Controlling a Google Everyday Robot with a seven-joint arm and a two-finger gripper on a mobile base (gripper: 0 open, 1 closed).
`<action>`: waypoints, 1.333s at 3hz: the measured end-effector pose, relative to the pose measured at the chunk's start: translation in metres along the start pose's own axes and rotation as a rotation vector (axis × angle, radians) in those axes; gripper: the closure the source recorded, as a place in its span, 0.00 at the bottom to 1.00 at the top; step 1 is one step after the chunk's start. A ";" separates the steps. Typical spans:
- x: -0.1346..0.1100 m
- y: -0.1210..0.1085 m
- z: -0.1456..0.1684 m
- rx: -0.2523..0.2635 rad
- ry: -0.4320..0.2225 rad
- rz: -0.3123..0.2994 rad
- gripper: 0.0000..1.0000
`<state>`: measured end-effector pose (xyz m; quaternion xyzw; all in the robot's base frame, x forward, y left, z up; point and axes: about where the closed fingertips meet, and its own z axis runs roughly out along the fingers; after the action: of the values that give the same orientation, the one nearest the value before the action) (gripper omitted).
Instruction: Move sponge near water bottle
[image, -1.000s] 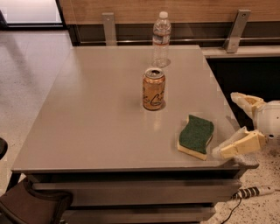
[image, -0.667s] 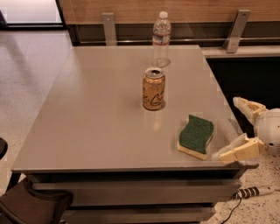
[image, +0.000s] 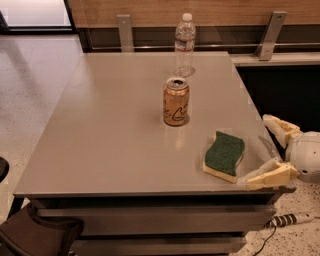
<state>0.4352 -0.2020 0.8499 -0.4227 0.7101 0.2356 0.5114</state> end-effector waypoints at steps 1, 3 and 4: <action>0.006 0.004 0.008 -0.014 -0.054 0.018 0.00; 0.008 0.016 0.030 -0.028 -0.119 0.019 0.00; 0.011 0.017 0.038 -0.029 -0.115 0.024 0.00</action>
Offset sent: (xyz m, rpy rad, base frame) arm -0.0048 0.0039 -0.0244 0.1308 -0.0168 0.0021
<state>0.4397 -0.1684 0.8242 -0.4073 0.6810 0.2761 0.5423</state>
